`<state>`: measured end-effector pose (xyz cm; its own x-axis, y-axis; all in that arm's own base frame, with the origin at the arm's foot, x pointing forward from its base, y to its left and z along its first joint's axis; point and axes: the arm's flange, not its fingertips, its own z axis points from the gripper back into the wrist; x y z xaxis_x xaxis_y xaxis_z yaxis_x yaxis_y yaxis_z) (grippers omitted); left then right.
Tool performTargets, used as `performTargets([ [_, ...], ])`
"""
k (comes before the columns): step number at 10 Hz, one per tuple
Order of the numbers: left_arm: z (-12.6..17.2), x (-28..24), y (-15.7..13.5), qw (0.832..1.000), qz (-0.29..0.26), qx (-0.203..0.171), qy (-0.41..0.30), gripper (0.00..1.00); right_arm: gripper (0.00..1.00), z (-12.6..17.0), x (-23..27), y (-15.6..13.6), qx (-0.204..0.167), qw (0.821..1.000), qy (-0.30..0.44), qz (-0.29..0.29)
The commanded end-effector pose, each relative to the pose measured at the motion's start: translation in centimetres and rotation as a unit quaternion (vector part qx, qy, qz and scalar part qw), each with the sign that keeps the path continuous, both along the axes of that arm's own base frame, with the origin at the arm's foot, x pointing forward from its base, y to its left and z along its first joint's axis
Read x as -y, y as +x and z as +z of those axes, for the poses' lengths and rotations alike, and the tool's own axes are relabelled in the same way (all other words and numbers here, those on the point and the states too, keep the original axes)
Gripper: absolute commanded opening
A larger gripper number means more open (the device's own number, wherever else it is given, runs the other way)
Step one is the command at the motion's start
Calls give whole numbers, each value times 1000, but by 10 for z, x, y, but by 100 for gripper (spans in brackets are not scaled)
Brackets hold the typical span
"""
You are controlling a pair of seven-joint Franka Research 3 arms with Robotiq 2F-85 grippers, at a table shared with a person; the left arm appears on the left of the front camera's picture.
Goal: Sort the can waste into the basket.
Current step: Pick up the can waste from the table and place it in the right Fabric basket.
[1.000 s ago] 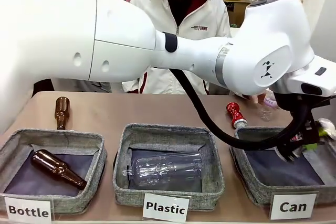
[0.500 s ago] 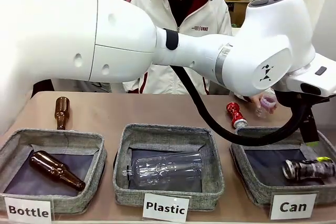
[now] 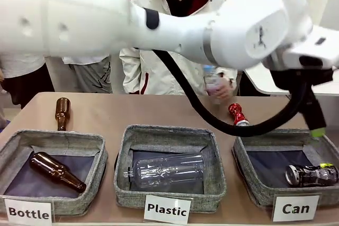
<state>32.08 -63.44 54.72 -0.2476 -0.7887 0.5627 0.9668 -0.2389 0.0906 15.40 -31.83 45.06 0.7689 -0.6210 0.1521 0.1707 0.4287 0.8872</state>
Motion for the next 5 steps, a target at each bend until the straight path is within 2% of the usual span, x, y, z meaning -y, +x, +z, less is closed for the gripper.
performTargets([
  [1, 24, -53, -12, 998, -17, -48, -40, 100, 100, 4, -29, 17, 1, 999, -5, 39],
  [2, 34, -68, -13, 997, -14, -44, -55, 100, 100, 8, -46, 28, 5, 998, 4, 62],
  [3, 31, -63, -16, 998, -19, -39, -47, 100, 100, 11, -60, 36, 10, 996, 3, 85],
  [5, 20, -59, -8, 999, -13, -33, -15, 100, 100, 13, -62, 31, 32, 995, 24, 93],
])
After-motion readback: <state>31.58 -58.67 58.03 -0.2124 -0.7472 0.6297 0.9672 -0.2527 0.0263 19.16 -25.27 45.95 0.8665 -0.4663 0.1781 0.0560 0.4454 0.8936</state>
